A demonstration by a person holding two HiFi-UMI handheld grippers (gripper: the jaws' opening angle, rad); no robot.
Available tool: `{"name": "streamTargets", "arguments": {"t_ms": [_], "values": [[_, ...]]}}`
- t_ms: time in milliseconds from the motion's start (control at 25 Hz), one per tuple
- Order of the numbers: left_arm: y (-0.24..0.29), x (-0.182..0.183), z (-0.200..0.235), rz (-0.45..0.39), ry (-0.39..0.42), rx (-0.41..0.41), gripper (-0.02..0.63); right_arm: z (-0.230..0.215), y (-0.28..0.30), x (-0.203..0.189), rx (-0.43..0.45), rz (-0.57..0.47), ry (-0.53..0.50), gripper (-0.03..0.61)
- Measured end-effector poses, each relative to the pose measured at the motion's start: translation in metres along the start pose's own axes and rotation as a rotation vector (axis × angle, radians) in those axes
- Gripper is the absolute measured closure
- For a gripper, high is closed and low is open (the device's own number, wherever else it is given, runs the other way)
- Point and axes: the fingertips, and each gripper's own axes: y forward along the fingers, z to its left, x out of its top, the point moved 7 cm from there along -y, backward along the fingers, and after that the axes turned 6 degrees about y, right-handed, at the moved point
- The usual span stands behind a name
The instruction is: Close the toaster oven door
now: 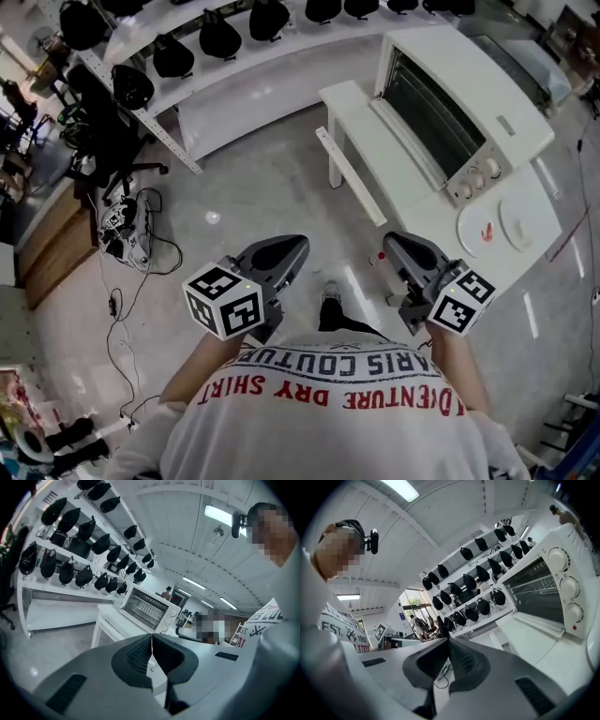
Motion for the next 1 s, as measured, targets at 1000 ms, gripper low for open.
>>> {"name": "streamTargets", "arguments": {"t_ms": [1000], "values": [[0.191,0.081,0.188,0.333,0.238,-0.325,0.429,-0.13,0.013,0.029,-0.474,-0.131,0.109,0.398]]}}
